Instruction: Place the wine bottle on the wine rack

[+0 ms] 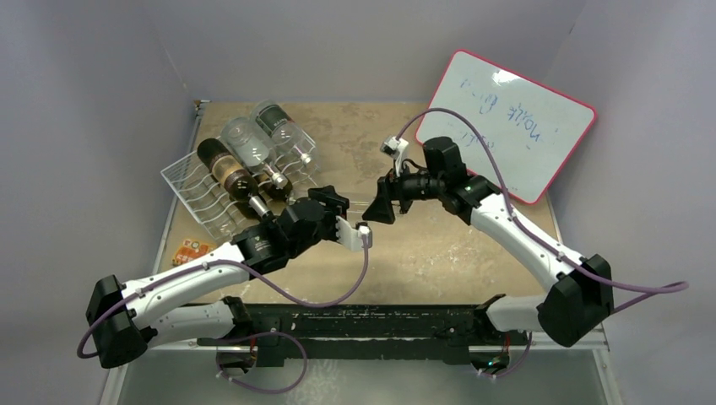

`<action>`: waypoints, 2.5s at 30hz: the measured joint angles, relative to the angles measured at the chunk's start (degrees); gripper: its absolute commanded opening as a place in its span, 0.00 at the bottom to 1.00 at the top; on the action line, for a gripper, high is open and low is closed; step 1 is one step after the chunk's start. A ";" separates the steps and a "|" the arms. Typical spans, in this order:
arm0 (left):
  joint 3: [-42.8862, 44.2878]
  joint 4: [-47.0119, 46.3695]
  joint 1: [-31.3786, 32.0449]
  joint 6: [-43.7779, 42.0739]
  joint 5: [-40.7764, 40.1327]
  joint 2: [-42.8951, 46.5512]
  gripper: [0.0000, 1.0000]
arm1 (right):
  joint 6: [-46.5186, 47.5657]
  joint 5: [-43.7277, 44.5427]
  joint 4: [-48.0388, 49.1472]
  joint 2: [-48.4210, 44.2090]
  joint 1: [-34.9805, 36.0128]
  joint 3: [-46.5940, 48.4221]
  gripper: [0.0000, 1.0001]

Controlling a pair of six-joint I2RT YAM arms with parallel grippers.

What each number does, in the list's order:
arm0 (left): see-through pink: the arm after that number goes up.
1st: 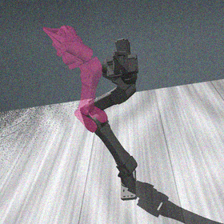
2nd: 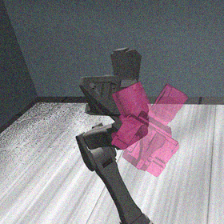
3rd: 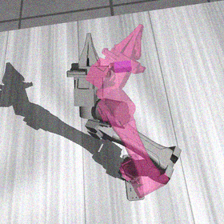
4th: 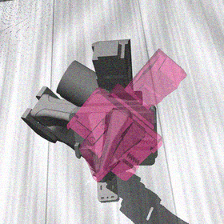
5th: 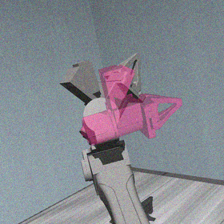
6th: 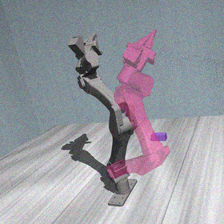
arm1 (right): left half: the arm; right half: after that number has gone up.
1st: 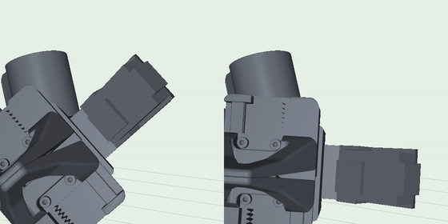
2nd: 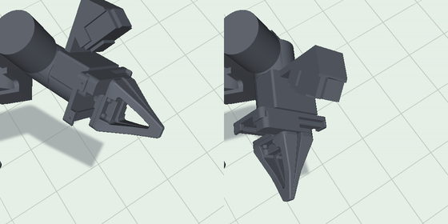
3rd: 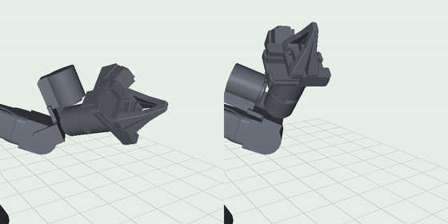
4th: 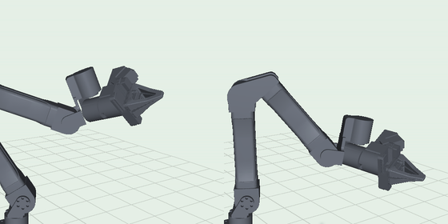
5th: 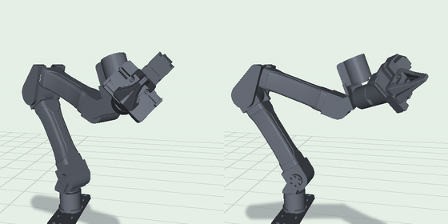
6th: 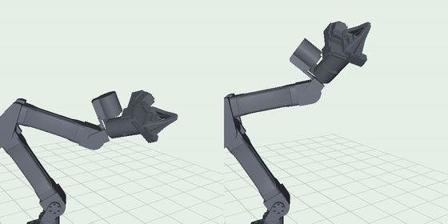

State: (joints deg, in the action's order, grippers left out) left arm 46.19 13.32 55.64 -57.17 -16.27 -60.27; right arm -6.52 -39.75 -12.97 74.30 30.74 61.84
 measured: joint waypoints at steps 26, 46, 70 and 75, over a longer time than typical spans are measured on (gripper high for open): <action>-0.17 -0.42 -0.07 -4.68 0.02 1.57 0.59 | 2.43 -4.37 1.20 5.18 4.50 3.06 0.00; 0.11 -5.03 -0.07 4.92 -1.57 5.27 1.00 | -4.68 18.16 1.20 1.77 5.57 2.64 0.00; 37.90 -3.30 -0.11 47.98 -26.23 6.73 0.99 | -20.11 39.30 14.64 24.26 26.40 22.67 0.00; 41.40 1.09 -0.11 48.87 -29.66 6.32 0.99 | -21.57 46.47 14.14 34.93 31.93 36.24 0.00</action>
State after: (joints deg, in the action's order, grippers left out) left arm 87.59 14.41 55.53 -8.29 -45.93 -53.95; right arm -28.10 6.72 1.17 109.23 62.67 98.08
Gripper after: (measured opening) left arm 0.994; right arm 0.604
